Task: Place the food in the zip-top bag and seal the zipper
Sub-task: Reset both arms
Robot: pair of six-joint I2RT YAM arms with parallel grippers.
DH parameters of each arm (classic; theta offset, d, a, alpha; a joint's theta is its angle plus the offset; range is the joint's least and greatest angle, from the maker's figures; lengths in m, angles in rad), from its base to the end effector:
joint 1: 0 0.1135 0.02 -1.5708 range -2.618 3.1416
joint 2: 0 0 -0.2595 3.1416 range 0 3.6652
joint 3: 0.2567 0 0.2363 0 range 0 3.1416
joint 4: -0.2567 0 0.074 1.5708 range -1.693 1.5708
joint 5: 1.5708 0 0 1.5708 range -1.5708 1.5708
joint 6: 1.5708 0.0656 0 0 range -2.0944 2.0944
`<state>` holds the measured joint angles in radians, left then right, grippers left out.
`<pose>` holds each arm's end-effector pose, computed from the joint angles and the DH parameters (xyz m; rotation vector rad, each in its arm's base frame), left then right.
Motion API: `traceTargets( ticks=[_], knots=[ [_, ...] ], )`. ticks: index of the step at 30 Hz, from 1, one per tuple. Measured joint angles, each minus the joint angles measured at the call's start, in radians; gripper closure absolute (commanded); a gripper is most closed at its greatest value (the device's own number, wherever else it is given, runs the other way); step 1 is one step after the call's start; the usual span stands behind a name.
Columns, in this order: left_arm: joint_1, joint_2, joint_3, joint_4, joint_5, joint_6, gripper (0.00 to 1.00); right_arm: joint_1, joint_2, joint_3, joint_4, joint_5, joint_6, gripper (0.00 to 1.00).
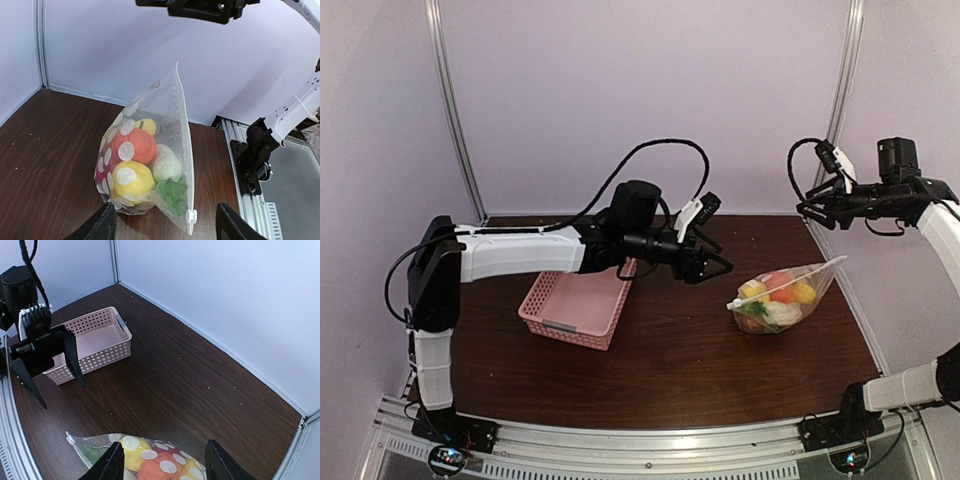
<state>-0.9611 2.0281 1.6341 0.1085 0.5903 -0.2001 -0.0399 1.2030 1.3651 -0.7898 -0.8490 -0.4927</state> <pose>0.2518 -0.4242 0.2778 1.1551 1.6729 -1.3180 0.2393 0.0397 0.3828 -0.8832 1.8148 0.5937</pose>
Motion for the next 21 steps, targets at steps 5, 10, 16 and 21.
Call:
traceTargets(
  ticks=[5, 10, 16, 21],
  knots=[
    [-0.001, -0.026, -0.037, -0.092, -0.069, 0.05, 0.05, 0.0, -0.104, -0.077, -0.019, 0.032, -0.002, 0.32],
    [0.007, -0.11, -0.08, -0.217, -0.181, 0.105, 0.02, 0.0, -0.195, -0.215, 0.064, 0.188, 0.098, 0.01],
    [0.041, -0.254, -0.165, -0.296, -0.329, 0.142, 0.02, 0.0, -0.243, -0.244, 0.156, 0.405, 0.209, 0.0],
    [0.077, -0.344, -0.23, -0.336, -0.444, 0.161, 0.02, -0.001, -0.283, -0.272, 0.221, 0.527, 0.281, 0.0]
  ],
)
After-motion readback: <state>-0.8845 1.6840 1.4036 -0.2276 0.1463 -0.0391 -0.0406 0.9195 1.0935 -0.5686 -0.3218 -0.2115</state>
